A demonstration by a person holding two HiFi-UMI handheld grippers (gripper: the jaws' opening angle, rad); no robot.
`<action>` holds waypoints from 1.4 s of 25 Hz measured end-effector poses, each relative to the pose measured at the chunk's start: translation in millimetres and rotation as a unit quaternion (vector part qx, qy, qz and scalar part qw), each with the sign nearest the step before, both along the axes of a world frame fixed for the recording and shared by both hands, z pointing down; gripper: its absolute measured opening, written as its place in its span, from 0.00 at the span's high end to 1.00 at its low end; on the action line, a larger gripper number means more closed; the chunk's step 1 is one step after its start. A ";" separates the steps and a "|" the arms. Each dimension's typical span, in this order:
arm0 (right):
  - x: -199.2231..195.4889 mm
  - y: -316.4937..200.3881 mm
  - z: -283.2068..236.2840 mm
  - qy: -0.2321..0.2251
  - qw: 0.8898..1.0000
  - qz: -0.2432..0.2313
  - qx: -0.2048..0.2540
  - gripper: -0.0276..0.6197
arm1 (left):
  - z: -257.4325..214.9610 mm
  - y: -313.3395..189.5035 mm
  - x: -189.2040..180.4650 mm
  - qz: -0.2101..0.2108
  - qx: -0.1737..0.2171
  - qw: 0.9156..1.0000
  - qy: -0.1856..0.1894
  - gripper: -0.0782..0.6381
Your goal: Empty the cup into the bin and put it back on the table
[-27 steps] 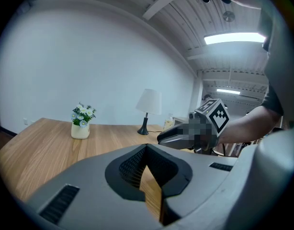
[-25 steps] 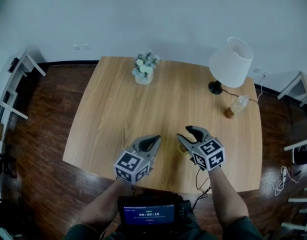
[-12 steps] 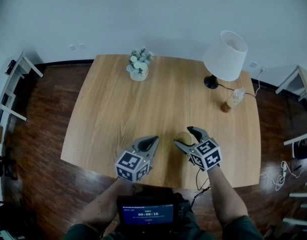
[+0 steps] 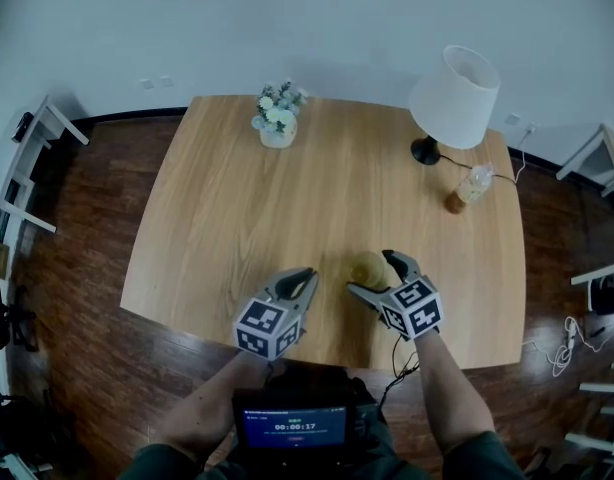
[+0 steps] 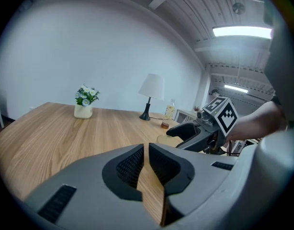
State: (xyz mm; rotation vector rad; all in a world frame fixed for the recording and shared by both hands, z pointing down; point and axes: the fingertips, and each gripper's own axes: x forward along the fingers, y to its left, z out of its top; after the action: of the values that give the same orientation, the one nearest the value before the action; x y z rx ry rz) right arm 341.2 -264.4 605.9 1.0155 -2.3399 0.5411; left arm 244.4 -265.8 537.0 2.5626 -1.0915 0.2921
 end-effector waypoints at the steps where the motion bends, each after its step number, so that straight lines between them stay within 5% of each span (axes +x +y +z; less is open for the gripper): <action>1: 0.6 1.4 2.5 -0.001 1.000 -0.001 -0.002 0.26 | 3.7 0.3 1.1 0.000 -0.004 1.000 -0.003 0.82; 6: -1.3 5.1 13.1 -0.004 1.000 -0.004 -0.004 0.26 | 19.8 1.3 2.6 -0.004 -0.019 1.000 -0.013 0.81; 9: -2.6 4.0 19.4 -0.004 1.000 -0.003 -0.004 0.26 | 31.0 1.4 1.9 -0.008 -0.034 0.999 -0.015 0.69; 25: -12.6 2.8 49.0 -0.004 0.999 -0.044 0.030 0.26 | 55.9 -6.5 -4.4 -0.029 -0.044 0.998 -0.026 0.70; 29: -14.9 -5.1 46.9 -0.004 0.998 -0.041 0.054 0.26 | 57.8 -7.5 -2.1 -0.025 -0.039 0.999 -0.015 0.81; 35: -17.3 -11.6 45.4 -0.016 0.997 -0.038 0.070 0.26 | 60.9 -6.1 2.0 -0.019 -0.032 0.999 -0.007 0.81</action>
State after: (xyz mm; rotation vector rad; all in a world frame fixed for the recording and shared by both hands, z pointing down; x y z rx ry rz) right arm 323.9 -276.0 651.3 0.9824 -2.4621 0.3709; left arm 246.5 -271.9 597.8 2.4836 -1.1171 0.3316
